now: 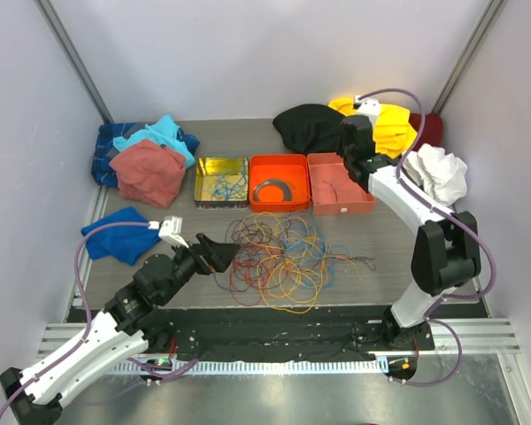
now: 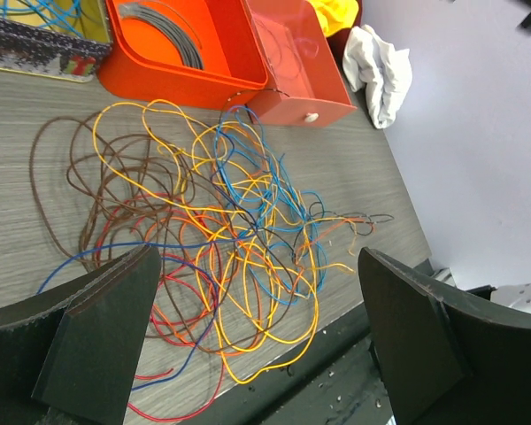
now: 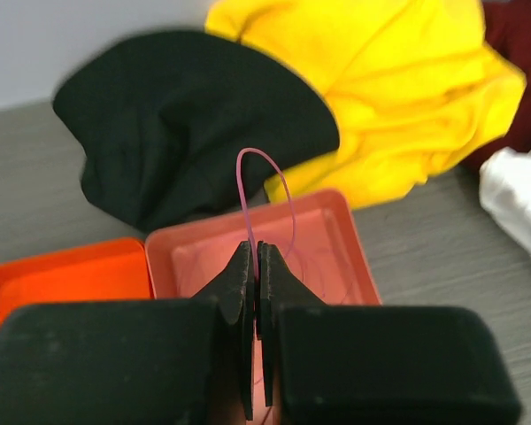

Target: Untangle the cables

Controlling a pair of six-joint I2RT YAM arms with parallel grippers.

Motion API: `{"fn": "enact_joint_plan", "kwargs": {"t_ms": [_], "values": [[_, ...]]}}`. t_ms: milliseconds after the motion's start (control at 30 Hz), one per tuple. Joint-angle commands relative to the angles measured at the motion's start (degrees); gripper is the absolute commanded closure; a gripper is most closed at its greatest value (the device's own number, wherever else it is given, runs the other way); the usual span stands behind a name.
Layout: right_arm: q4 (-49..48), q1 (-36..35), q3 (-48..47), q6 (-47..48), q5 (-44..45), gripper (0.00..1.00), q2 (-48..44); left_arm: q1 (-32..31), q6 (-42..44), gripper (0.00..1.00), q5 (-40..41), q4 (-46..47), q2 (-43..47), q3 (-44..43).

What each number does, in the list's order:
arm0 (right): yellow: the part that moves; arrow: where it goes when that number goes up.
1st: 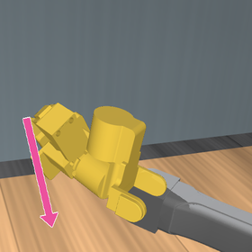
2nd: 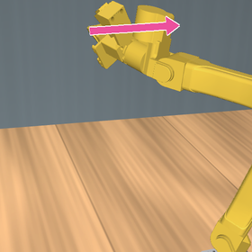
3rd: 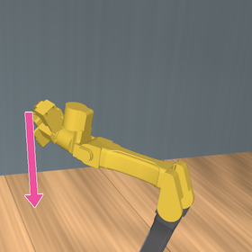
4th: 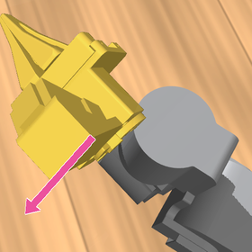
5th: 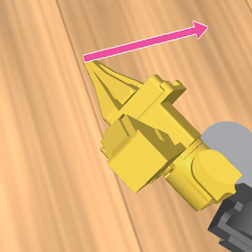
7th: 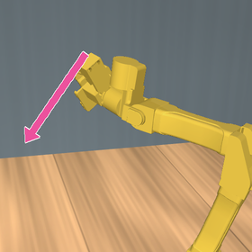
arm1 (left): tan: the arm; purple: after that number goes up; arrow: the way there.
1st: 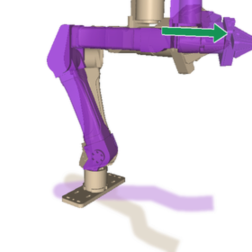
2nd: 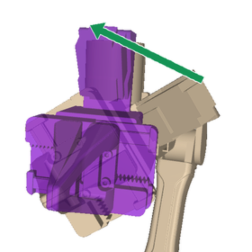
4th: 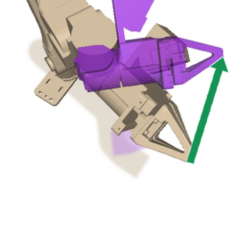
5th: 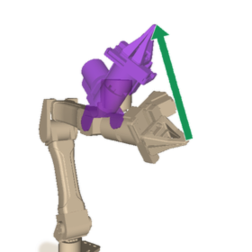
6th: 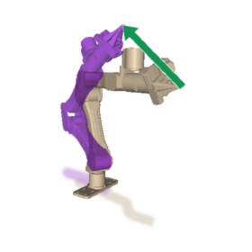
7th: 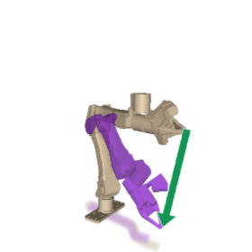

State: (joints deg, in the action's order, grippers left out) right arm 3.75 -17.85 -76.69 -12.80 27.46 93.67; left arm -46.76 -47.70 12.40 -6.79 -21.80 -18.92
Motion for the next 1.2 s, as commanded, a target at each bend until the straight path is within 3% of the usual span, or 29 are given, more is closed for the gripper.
{"fn": "enact_joint_plan", "kwargs": {"t_ms": [0,433,467,533,567,733,900,1167], "values": [[-2.6,-0.1,1.8,-3.1,-2.5,0.99,2.5,-0.2,0.8,0.00,2.9,-0.9,0.6,-0.6],[4.2,3.3,-2.7,-6.3,-6.3,0.99,12.4,-0.2,0.2,0.00,3.1,-1.4,-1.6,-0.9],[4.6,3.3,-3.0,-6.5,-7.2,0.86,12.3,-0.2,0.2,0.00,3.1,-1.3,-1.7,-0.9],[5.0,3.2,-2.9,-7.2,-7.9,0.70,11.5,-0.2,0.2,0.00,2.8,-1.4,-1.7,-0.9],[4.9,3.0,-2.6,-7.9,-8.0,0.59,9.9,-0.2,0.2,0.00,2.7,-1.4,-1.6,-0.9],[7.2,1.5,-1.6,-9.9,-6.2,0.46,3.9,-0.2,0.2,0.00,2.4,-1.3,-1.6,-0.9],[10.1,-0.3,0.9,-11.4,-5.2,0.44,-3.7,-0.2,-0.3,0.00,1.6,-0.2,-2.5,-0.9],[10.1,-12.1,19.4,-11.3,-3.7,0.48,-22.7,-0.2,-0.6,0.00,1.1,0.3,-4.0,-1.3]]}}
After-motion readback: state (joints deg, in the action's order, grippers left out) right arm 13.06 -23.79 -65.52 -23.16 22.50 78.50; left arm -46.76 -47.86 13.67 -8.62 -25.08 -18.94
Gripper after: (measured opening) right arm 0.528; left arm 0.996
